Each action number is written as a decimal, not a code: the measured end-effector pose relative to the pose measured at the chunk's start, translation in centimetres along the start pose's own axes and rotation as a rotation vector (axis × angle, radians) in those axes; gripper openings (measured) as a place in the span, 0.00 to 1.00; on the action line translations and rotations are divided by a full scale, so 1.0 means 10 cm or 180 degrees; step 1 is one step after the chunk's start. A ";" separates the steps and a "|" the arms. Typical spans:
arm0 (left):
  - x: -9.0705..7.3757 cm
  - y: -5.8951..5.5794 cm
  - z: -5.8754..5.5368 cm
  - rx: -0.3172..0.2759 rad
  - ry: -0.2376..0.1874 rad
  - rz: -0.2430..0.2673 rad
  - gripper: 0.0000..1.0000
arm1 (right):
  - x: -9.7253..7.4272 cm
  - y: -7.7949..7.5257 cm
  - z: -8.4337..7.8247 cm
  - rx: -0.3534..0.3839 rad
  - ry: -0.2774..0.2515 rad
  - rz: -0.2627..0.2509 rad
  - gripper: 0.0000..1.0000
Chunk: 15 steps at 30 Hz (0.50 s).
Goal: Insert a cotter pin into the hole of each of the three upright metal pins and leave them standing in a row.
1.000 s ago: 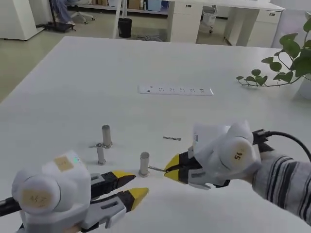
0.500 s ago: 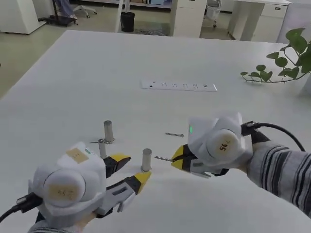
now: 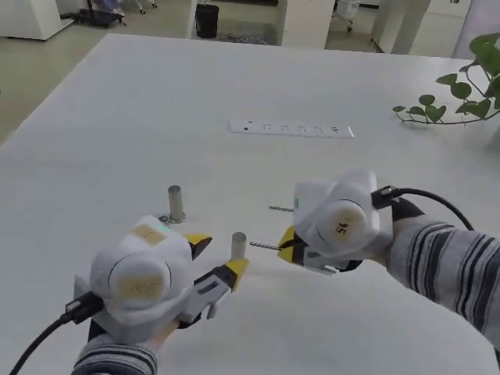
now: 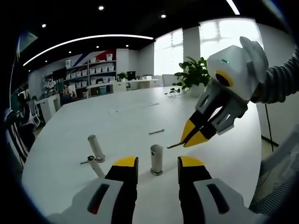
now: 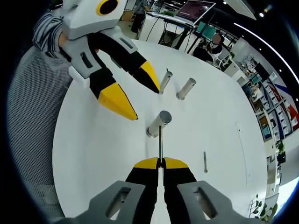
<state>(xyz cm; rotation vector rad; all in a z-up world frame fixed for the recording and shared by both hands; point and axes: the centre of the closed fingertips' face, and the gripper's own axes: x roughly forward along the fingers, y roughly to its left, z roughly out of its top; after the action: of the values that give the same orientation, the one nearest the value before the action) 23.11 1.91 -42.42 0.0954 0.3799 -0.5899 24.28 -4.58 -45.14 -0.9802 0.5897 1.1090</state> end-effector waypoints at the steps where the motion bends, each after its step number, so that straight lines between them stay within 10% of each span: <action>1: 0.02 0.02 -0.02 -0.0031 0.0022 0.0025 0.31 | 0.00 0.00 0.00 0.0000 0.0003 -0.0001 0.00; 15: 0.26 0.02 -0.20 -0.0371 0.0211 0.0095 0.28 | 0.08 -0.07 0.00 -0.0038 0.0027 0.0058 0.00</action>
<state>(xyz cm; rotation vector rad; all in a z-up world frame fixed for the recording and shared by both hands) 24.54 1.06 -45.27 0.0087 0.4757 -0.5349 25.20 -4.25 -45.56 -0.9920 0.6003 1.1261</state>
